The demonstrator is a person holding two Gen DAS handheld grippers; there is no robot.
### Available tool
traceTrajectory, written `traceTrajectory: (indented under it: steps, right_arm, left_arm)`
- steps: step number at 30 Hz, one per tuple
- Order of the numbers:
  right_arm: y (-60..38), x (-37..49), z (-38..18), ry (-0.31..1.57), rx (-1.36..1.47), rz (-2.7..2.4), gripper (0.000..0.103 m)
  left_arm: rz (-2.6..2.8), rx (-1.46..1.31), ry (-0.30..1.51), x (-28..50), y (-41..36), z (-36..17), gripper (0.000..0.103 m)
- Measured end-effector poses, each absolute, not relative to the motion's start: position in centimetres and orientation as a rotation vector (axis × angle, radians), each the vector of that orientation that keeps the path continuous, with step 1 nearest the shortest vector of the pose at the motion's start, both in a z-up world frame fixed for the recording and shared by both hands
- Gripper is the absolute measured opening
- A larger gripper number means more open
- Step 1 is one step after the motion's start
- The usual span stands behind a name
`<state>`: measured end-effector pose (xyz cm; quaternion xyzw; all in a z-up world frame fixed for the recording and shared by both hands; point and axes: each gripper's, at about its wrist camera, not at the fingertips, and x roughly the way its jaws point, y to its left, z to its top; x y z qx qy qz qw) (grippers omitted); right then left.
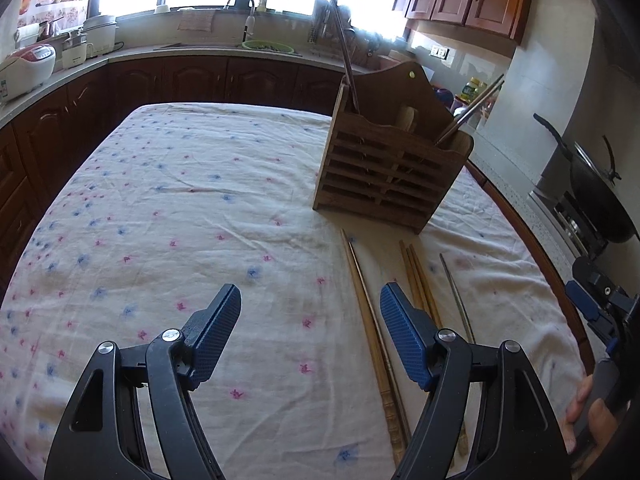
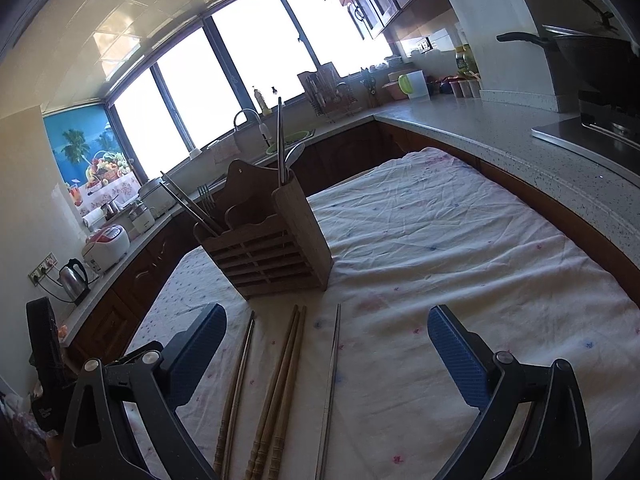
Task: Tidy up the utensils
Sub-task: 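Move both open grippers back over the remaining chopsticks on the cloth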
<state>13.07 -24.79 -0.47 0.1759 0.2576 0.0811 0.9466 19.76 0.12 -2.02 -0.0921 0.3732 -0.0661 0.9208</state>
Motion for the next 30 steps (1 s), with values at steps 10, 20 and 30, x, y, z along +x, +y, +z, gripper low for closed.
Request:
traceTrajectory:
  steps: [10,20,30]
  right_arm:
    - [-24.7,13.7,-1.3,0.559,0.330,0.155,0.100]
    - [-25.1,15.3,-2.5,0.621,0.343,0.142,0.082]
    - [-23.2,18.7,-4.8,0.745,0.292,0.171,0.057]
  left_arm:
    - [-0.142,-0.056,0.918,23.2,-4.0,-6.0,0.060]
    - [-0.159,-0.030,0.923,25.1,-4.8,-6.6,0.055]
    - [-0.185,-0.033,0.922,26.5,-4.1,-6.5,0.050]
